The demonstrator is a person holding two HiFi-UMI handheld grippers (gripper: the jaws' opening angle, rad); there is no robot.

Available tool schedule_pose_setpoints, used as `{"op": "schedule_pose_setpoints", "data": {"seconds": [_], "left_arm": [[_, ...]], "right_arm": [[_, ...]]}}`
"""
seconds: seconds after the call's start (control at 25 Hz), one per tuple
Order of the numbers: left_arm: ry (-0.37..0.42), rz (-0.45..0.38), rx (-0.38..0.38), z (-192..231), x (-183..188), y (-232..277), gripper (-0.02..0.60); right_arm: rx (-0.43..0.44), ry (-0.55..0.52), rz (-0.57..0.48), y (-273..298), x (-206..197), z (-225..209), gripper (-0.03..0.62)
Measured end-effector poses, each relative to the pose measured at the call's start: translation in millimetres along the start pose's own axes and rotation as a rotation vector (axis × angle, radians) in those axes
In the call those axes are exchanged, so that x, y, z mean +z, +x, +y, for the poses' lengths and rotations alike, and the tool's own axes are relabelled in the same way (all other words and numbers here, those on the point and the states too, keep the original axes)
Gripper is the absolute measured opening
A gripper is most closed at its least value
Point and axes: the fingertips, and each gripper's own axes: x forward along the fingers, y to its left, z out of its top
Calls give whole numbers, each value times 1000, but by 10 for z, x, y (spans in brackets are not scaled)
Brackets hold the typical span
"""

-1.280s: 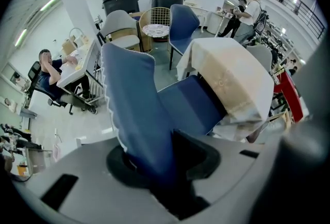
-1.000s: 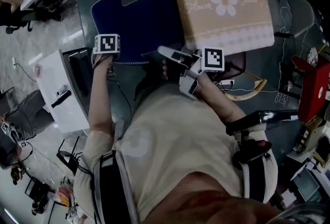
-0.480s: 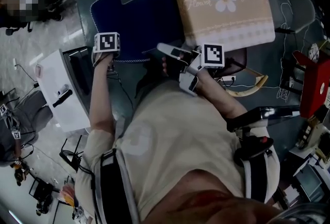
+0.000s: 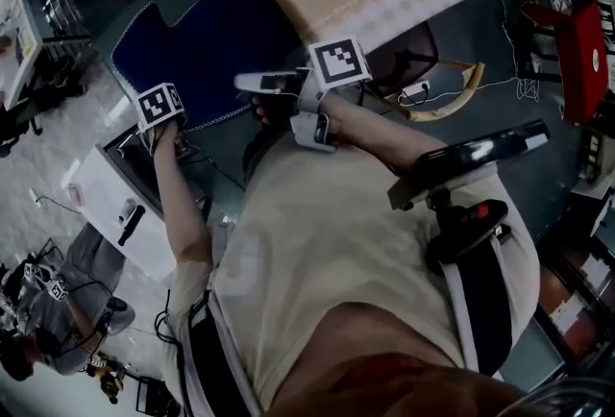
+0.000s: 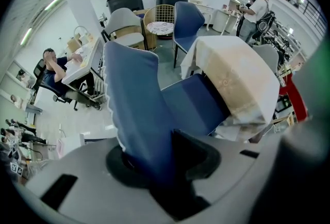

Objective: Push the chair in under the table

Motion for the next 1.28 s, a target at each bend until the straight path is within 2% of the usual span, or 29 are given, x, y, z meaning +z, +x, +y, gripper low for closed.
{"op": "schedule_pose_setpoints", "data": {"seconds": [0.4,0.84,1.28], "left_arm": [[-35,13,-30,-51,-14,40,123],[-55,-8,-44,-25,19,68,123],[-35,-15,-55,-61,33,75,123]], "right_arm": [[34,17,-8,-36,-6,20,11],[4,-25,21,0,19,-62,11],[-39,-48,5,-56,62,-92,11]]}}
